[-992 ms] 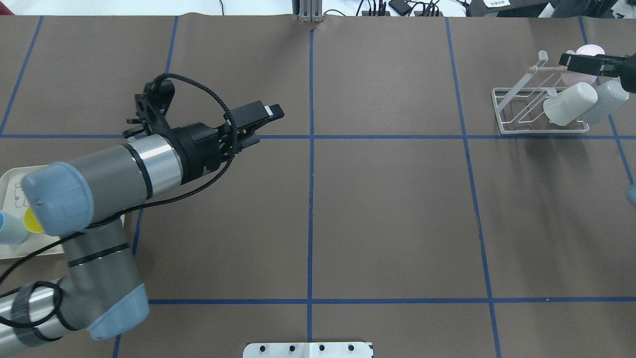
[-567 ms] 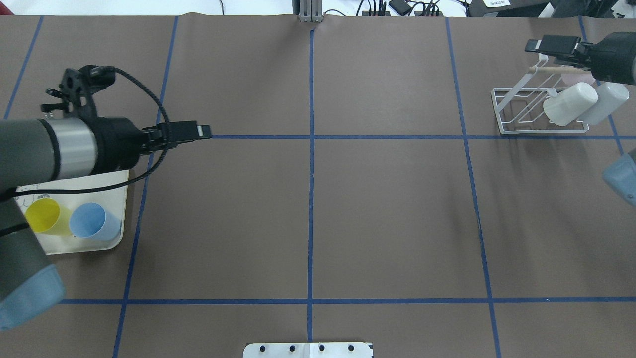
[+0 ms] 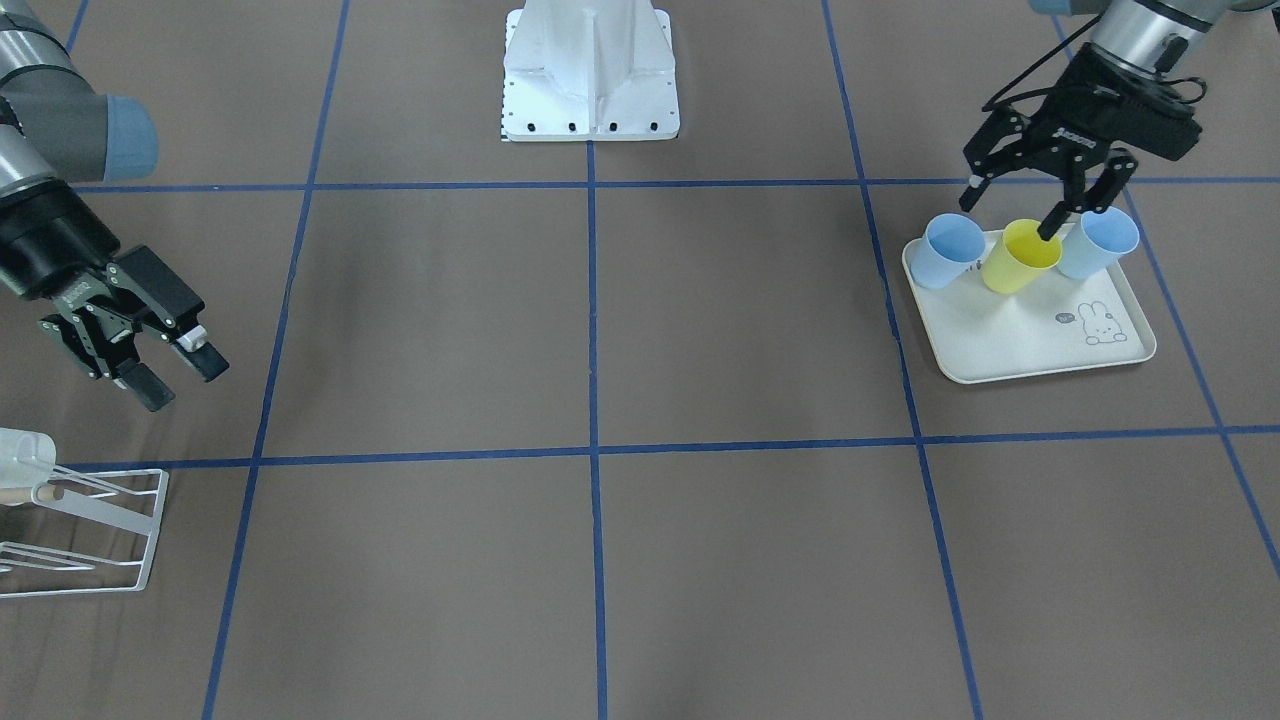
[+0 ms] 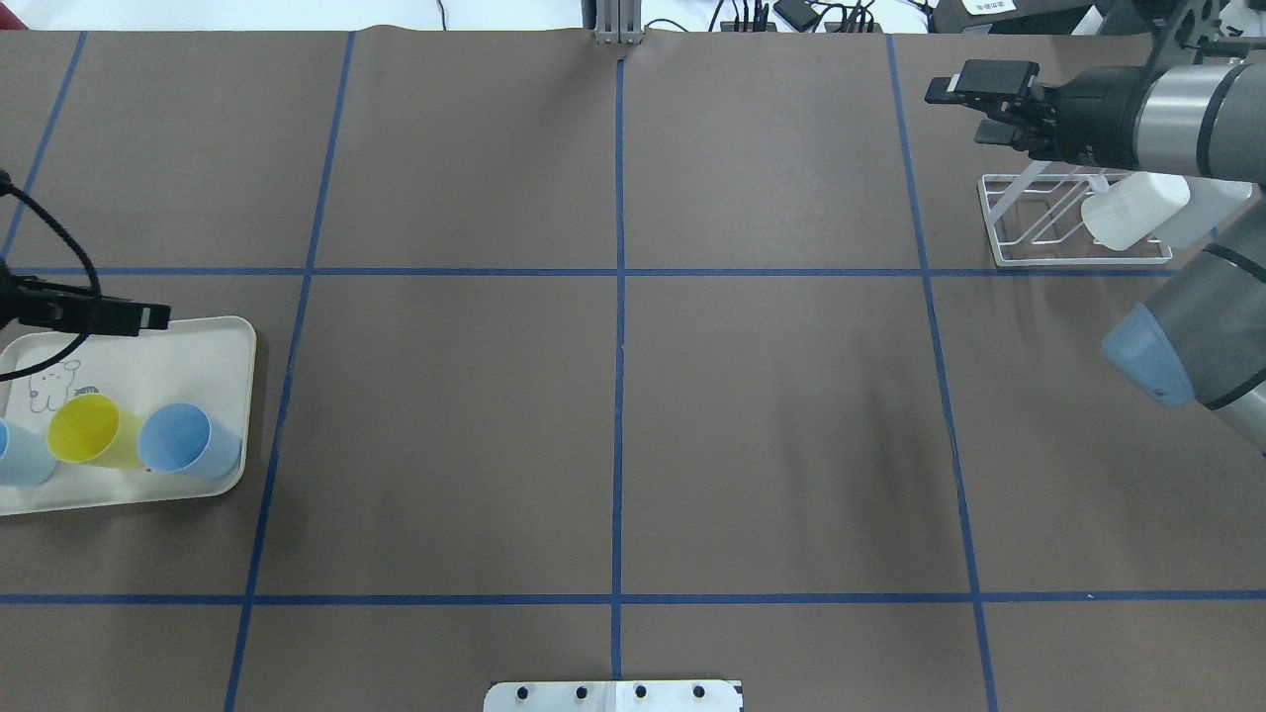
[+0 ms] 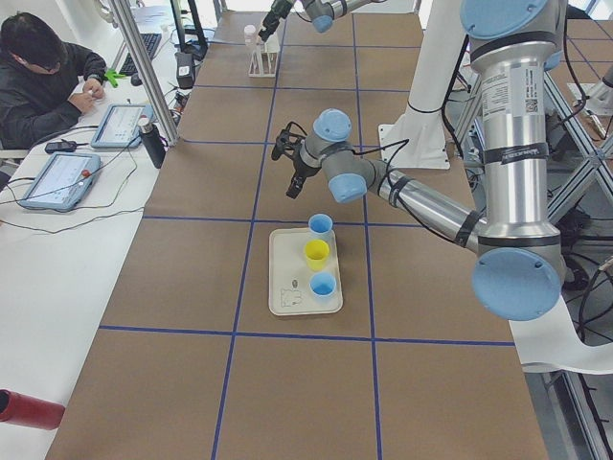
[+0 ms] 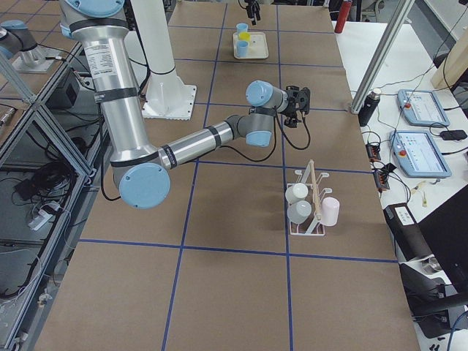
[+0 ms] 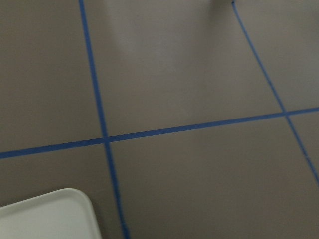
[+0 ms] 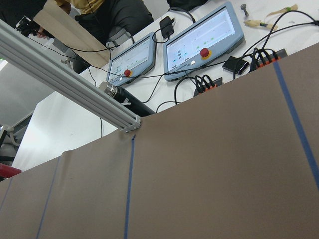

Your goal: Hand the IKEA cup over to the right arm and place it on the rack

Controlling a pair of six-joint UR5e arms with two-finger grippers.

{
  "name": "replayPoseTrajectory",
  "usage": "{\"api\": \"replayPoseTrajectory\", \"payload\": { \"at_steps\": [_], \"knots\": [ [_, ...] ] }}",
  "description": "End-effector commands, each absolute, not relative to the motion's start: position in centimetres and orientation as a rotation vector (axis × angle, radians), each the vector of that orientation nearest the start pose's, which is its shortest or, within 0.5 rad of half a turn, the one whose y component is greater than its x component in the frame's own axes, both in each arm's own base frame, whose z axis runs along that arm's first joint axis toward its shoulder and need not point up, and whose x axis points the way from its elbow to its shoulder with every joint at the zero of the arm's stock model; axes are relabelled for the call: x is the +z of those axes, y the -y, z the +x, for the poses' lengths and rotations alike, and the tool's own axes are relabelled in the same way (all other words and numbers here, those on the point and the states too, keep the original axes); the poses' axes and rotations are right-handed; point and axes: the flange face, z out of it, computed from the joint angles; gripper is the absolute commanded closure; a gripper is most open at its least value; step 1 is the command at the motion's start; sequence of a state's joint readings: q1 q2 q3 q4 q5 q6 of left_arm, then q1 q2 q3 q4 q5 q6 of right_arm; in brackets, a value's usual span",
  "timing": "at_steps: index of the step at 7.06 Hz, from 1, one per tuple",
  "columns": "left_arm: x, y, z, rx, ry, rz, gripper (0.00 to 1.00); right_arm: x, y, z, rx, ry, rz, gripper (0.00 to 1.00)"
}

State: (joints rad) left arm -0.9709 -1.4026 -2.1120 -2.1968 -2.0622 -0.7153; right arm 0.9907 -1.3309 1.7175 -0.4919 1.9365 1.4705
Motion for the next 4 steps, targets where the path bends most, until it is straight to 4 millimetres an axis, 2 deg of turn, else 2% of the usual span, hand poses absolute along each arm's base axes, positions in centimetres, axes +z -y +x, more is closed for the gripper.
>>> {"api": "replayPoseTrajectory", "payload": {
  "at_steps": [1,2,4],
  "knots": [
    [46.1,40.6,11.7,0.354,-0.748,0.508,0.0,32.1,52.0,-26.0,0.456,1.455,0.435,0.0],
    [48.7,41.4,10.7,0.437,-0.688,0.506,0.0,30.9,51.8,-27.2,0.455,1.479,0.421,0.0],
    [53.7,42.2,10.1,0.495,-0.641,0.456,0.0,29.7,50.5,-31.4,0.47,1.496,0.43,0.0]
  ]
}}
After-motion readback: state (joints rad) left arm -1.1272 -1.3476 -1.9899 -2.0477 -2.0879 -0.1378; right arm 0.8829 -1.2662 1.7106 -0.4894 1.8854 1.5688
